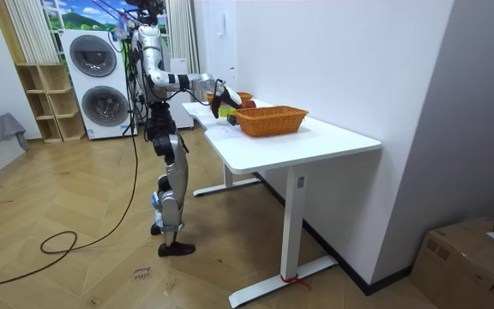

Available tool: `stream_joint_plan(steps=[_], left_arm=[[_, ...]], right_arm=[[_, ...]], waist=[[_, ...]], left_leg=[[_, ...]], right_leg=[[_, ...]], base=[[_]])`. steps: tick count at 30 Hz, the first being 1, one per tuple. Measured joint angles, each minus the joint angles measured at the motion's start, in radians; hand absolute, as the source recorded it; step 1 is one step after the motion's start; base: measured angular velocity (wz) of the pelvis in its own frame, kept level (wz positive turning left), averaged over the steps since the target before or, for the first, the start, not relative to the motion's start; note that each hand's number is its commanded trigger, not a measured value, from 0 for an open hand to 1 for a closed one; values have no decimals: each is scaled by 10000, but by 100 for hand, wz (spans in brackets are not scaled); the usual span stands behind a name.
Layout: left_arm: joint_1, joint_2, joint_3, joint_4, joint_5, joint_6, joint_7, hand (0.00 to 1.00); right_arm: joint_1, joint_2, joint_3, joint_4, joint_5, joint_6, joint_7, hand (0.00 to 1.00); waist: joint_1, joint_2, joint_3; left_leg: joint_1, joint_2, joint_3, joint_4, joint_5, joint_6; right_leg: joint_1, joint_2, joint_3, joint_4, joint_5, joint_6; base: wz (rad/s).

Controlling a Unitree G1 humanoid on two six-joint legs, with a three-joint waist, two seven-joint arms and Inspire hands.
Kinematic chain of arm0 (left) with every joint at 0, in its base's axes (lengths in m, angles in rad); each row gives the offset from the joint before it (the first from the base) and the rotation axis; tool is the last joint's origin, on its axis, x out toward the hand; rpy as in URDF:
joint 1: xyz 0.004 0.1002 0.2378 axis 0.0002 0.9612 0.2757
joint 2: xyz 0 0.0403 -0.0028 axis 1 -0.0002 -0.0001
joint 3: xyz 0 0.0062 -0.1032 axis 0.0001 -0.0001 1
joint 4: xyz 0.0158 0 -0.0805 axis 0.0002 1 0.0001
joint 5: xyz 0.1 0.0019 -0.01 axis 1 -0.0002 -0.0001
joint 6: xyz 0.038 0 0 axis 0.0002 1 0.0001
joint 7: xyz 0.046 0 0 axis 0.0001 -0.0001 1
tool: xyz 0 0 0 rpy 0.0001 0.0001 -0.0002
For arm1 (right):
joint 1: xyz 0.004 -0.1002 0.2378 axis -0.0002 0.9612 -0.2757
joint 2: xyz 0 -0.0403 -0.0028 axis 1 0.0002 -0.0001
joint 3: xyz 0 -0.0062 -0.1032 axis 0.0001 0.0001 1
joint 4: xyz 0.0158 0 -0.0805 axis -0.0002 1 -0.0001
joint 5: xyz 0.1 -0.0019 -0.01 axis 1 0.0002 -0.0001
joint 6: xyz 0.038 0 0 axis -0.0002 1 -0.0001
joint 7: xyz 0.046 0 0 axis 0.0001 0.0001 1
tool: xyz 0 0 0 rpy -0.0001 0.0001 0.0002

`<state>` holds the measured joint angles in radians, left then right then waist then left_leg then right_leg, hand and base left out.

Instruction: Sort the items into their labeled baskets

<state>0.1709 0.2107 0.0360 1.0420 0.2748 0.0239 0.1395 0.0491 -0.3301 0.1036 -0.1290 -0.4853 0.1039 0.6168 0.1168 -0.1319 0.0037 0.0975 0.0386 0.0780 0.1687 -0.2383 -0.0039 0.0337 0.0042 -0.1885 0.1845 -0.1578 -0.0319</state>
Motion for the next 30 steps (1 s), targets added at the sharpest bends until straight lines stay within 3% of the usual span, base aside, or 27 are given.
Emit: stream_joint_plan(steps=[20, 30], left_arm=[[-1, 0, -2, -135, -66, 121, -202, 0], [-90, 0, 34, -97, -65, 211, -435, 0]], right_arm=[[-9, 109, -4, -50, -1110, 300, 202, 0], [-21, 108, -88, -23, -1955, 398, 164, 0]], waist=[[-38, -55, 13], [-44, -92, 65]], left_leg=[[16, 0, -10, 6, 4, 7], [8, -10, 22, -6, 4, 8]], right_leg=[[18, -3, 1, 14, 5, 0], [-2, 33, 34, 0, 5, 2]], base=[[0], [0]])
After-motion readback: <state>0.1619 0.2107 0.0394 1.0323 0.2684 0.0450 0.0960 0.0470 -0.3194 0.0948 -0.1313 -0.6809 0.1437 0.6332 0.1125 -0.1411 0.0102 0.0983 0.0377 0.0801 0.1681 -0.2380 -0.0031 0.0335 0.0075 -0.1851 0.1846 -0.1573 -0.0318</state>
